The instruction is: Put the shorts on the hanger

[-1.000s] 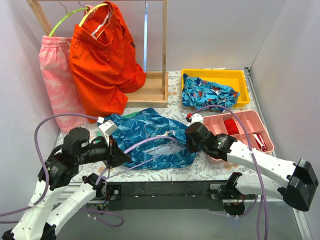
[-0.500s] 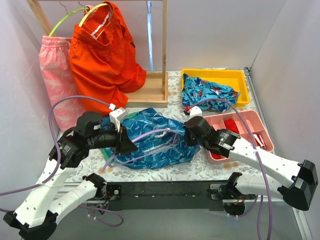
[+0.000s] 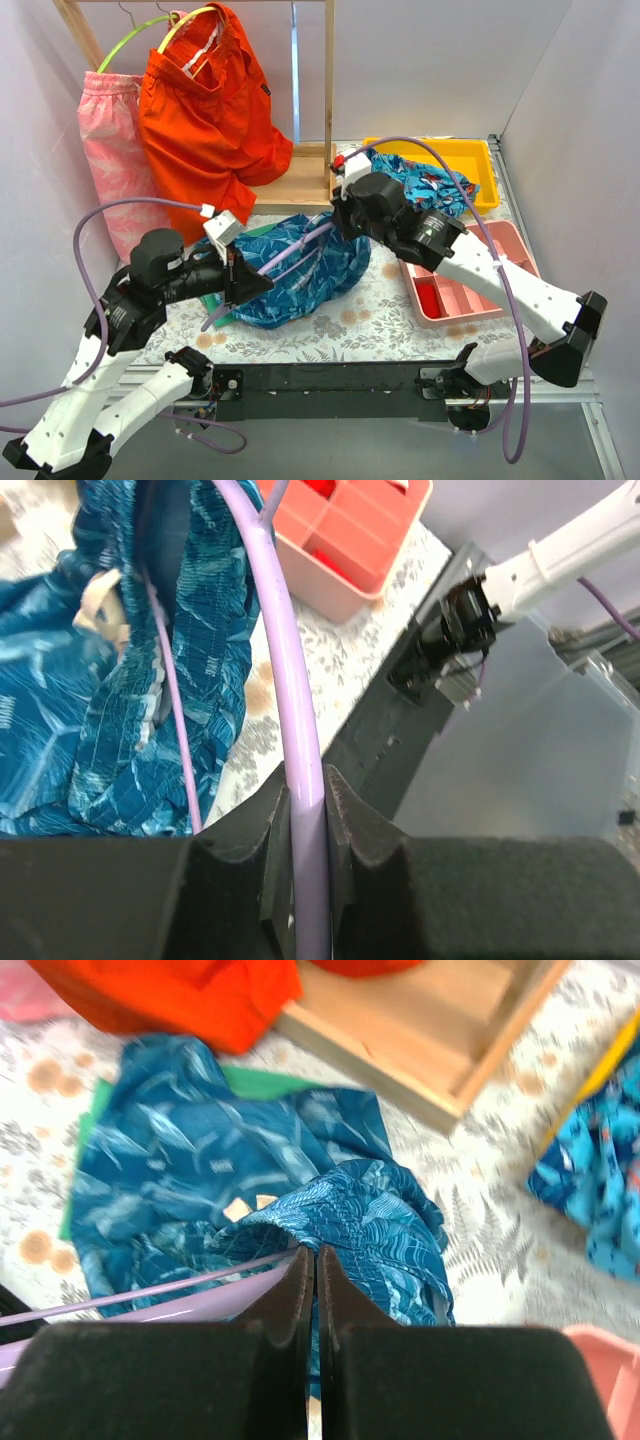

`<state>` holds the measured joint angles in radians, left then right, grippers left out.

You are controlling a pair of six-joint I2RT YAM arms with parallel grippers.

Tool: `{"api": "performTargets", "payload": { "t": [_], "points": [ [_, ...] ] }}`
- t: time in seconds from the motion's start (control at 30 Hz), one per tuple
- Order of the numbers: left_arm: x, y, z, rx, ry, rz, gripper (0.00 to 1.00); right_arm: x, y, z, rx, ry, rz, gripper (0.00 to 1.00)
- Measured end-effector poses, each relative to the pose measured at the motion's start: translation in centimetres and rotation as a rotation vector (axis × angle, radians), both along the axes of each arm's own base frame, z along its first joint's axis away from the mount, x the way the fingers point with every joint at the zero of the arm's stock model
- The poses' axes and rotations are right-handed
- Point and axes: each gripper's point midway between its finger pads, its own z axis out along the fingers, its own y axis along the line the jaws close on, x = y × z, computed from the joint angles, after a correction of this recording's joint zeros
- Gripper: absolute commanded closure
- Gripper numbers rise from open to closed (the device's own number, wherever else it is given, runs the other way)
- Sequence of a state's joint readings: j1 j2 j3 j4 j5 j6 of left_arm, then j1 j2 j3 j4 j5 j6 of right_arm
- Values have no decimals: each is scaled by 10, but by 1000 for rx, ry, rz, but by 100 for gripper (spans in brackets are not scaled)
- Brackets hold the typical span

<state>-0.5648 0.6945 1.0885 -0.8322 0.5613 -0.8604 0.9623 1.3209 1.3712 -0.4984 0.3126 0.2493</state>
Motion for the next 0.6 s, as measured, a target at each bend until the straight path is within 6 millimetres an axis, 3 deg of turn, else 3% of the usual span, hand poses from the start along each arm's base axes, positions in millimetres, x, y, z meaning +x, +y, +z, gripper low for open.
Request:
{"api": "performTargets", "payload": {
  "t": [0.27,0.47,0.6],
  "points": [
    [16,12,14,-104,-152,146,100,10,51,66,115,-47,131,99],
    [31,14,32,-189,-239,222,100,-10,80,119,228,-74,242,99],
    [37,11,46,-246,-281,232,100,-27,87,140,303,-76,300,98]
  ]
}}
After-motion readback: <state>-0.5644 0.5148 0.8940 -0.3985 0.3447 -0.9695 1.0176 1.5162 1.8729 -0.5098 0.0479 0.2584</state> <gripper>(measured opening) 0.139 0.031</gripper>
